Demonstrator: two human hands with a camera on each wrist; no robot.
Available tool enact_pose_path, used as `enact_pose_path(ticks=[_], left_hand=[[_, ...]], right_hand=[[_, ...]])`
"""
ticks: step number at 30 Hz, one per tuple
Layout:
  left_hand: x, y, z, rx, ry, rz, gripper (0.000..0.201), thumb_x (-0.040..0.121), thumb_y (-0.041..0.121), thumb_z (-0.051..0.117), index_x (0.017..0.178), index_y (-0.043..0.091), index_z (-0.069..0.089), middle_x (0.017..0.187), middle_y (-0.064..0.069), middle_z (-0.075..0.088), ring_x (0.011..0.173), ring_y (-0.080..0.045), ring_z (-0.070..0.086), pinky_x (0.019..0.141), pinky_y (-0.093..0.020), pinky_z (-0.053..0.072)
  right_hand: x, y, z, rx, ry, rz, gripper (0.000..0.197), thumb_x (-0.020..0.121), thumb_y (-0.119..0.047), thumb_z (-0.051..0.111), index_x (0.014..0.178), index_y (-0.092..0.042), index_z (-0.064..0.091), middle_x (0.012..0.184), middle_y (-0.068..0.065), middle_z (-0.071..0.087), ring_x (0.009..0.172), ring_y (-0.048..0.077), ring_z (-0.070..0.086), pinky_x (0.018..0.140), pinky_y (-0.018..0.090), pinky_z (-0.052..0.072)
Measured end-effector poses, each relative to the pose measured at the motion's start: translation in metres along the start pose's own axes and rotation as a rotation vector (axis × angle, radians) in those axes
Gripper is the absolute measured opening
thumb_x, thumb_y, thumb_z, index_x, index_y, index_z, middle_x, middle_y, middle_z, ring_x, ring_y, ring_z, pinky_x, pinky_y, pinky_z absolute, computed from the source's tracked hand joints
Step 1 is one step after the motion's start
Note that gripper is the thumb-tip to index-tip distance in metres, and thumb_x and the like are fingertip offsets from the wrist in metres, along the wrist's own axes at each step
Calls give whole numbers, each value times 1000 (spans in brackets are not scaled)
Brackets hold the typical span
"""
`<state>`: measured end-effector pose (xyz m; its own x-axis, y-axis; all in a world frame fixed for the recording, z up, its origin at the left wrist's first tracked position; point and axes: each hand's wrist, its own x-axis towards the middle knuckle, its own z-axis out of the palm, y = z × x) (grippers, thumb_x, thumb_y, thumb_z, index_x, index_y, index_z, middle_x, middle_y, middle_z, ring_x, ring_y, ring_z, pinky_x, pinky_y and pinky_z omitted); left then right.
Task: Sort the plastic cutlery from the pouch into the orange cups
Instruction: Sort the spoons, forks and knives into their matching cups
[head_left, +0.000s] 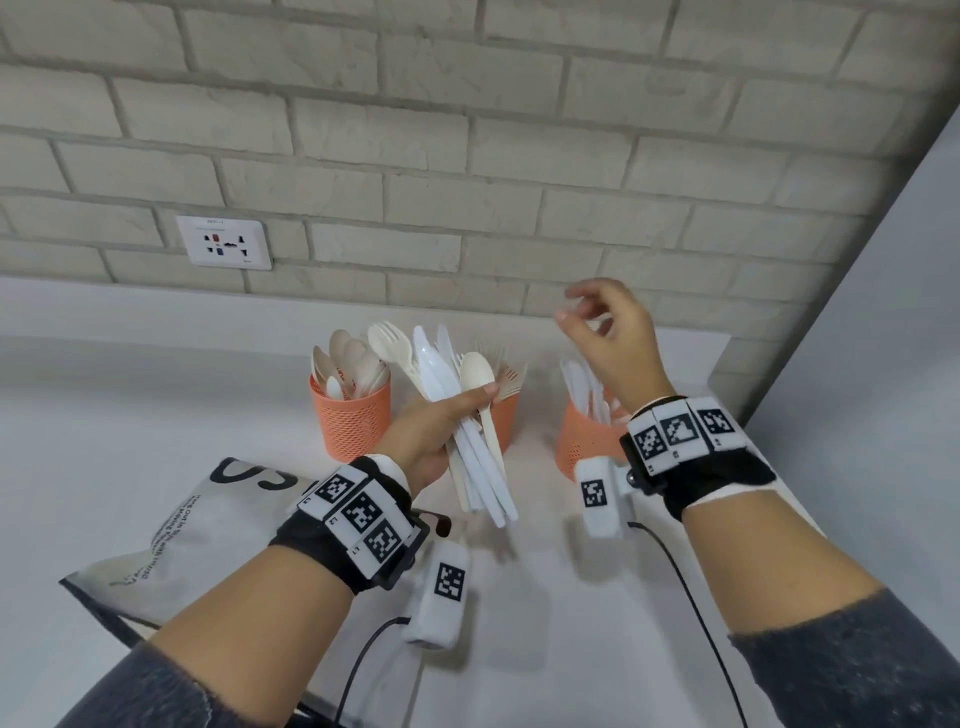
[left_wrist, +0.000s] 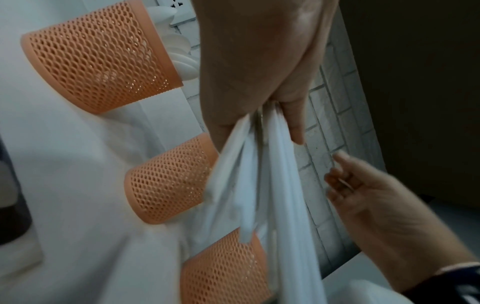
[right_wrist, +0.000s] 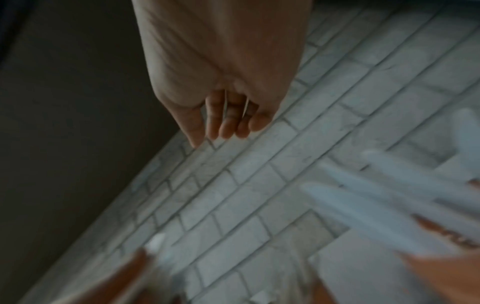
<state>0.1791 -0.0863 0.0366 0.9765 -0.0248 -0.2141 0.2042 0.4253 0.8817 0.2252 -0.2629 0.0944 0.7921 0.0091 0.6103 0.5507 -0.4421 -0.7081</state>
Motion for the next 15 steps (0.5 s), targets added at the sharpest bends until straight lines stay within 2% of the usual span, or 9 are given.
enact_pose_path(ticks=[1,3,5,6,9,12,13,15], left_hand=[[0,0,0,-1,26,-4,29,79,11,72,105,4,61,78,-7,63,68,-17,61,55,-25,54],[3,0,0,-24,46,-21,30,80,10,72,105,-2,61,84,-13,64,72,-22,63,60,-29,56],[2,0,0,-67,14,-31,21,83,12,68,97,-3,62,83,-15,63,72,-24,65,60,-31,57],[0,0,0,-74,3,-22,20,85,16,67,94,-1,62,79,-14,63,71,-24,65,60,-31,57],[-7,0,-2,-68,-22,24,34,86,29,64,104,0,59,76,-13,62,70,-24,66,61,-31,58],[-13,0,-4,-86,-56,44,38,88,23,60,113,-6,57,85,-16,64,68,-21,69,60,-30,58],[-14,1,-4,-86,-75,38,38,89,21,59,115,-7,57,88,-17,65,71,-21,70,62,-30,58],[-17,2,-4,-85,-121,32,35,90,17,57,115,-7,58,89,-15,68,76,-20,71,65,-30,58]], right_hand=[[-8,-10,5,38,-94,-17,10,81,-8,67,89,-11,65,76,-2,57,68,1,49,63,10,38],[-29,-25,16,43,-380,-16,6,78,-9,71,82,-10,67,69,-1,58,60,1,47,59,11,38],[-50,-33,30,-126,-655,1,22,73,-21,78,87,-13,64,67,-8,52,58,2,44,58,15,37],[-59,-34,36,-240,-713,-7,31,71,-27,79,92,-14,60,68,-11,46,59,1,41,57,17,35],[-68,-34,45,-392,-695,-11,38,76,-28,73,103,-10,53,70,-12,40,66,9,44,61,24,34],[-68,-38,46,-390,-686,22,30,85,-21,60,109,-3,52,70,-8,43,71,15,47,65,26,35],[-68,-39,45,-370,-684,41,30,87,-20,57,110,-2,51,75,-7,47,75,15,48,66,25,35],[-68,-45,44,-302,-689,81,34,91,-21,51,119,-2,47,96,1,56,90,17,54,73,22,38]])
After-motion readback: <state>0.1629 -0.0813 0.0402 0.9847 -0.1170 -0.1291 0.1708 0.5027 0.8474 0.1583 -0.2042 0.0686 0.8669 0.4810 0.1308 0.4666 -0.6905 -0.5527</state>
